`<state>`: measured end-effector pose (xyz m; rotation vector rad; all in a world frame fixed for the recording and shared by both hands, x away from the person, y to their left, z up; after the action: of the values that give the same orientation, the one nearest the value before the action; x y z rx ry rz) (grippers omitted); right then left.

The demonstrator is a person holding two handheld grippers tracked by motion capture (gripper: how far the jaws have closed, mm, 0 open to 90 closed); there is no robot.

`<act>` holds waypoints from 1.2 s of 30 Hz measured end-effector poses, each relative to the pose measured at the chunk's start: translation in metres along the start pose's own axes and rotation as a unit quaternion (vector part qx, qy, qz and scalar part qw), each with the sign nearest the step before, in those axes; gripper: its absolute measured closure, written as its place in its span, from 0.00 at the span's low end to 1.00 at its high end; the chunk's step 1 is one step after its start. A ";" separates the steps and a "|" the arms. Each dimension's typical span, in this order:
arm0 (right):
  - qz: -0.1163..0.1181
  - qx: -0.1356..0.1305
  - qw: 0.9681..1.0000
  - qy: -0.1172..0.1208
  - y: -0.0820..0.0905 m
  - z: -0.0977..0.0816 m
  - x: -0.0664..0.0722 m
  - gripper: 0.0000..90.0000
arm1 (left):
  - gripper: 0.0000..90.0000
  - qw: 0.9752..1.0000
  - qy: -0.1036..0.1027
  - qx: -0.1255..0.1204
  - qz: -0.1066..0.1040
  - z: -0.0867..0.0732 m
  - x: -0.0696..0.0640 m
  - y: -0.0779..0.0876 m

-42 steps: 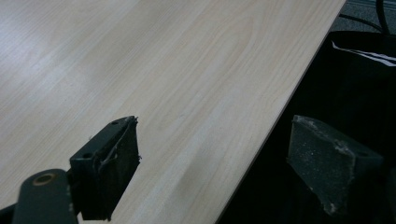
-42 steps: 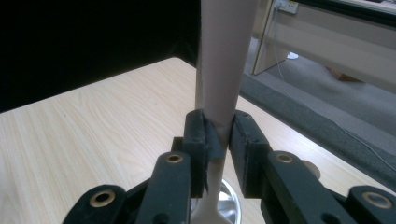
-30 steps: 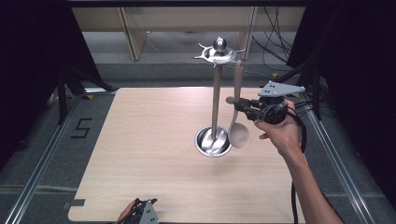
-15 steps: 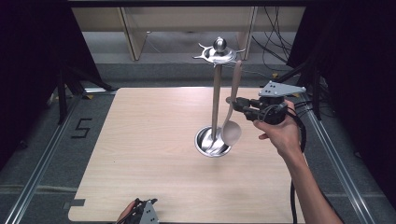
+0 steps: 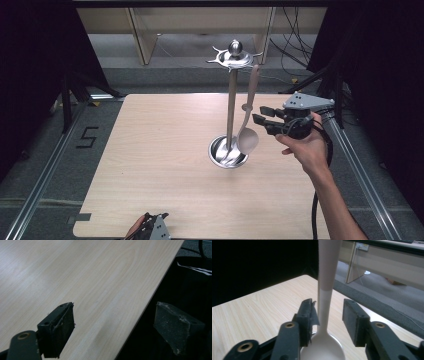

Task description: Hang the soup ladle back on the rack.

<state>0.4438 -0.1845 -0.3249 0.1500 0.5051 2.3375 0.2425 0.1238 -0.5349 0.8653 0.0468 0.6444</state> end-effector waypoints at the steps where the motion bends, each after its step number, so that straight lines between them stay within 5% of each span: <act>1: -0.001 0.005 1.000 -0.011 0.002 -0.002 0.001 0.65 | 0.17 1.000 0.007 0.004 -0.006 -0.001 -0.001 -0.001; 13: -0.010 -0.004 1.000 -0.027 0.014 -0.015 0.007 0.56 | 0.17 1.000 0.007 0.002 -0.006 -0.001 -0.002 -0.002; 14: -0.014 -0.007 1.000 -0.013 0.013 -0.016 0.008 0.54 | 0.17 1.000 0.008 0.001 -0.002 -0.001 -0.001 -0.002; 18: -0.016 -0.005 1.000 -0.016 0.014 -0.018 0.012 0.51 | 0.17 1.000 -0.001 -0.001 0.009 0.000 0.001 -0.001; 25: -0.020 0.006 1.000 -0.012 0.016 -0.026 0.016 0.45 | 0.17 1.000 0.002 -0.001 0.002 0.000 0.000 -0.001; 26: -0.023 -0.004 1.000 0.007 0.015 -0.026 0.014 0.44 | 0.17 1.000 0.001 -0.001 0.006 0.000 0.000 -0.001; 28: -0.022 0.004 1.000 -0.016 0.016 -0.032 0.017 0.43 | 0.17 1.000 0.000 -0.002 0.007 0.000 0.001 0.000; 36: -0.026 0.005 0.999 -0.024 0.017 -0.047 0.017 0.41 | 0.17 1.000 0.001 -0.003 0.006 0.000 0.001 -0.001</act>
<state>0.4085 -0.1992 -0.3620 0.1940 0.4919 2.2752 0.2435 0.1239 -0.5350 0.8607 0.0411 0.6556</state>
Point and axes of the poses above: each handheld gripper's, and its own axes: y roughly backward along the jaws, z roughly out of its top, x roughly to its left, the point moved 6 cm from there along -y, roughly forward along the jaws, and after that the axes turned 2 degrees about x, right-handed, at the moved point
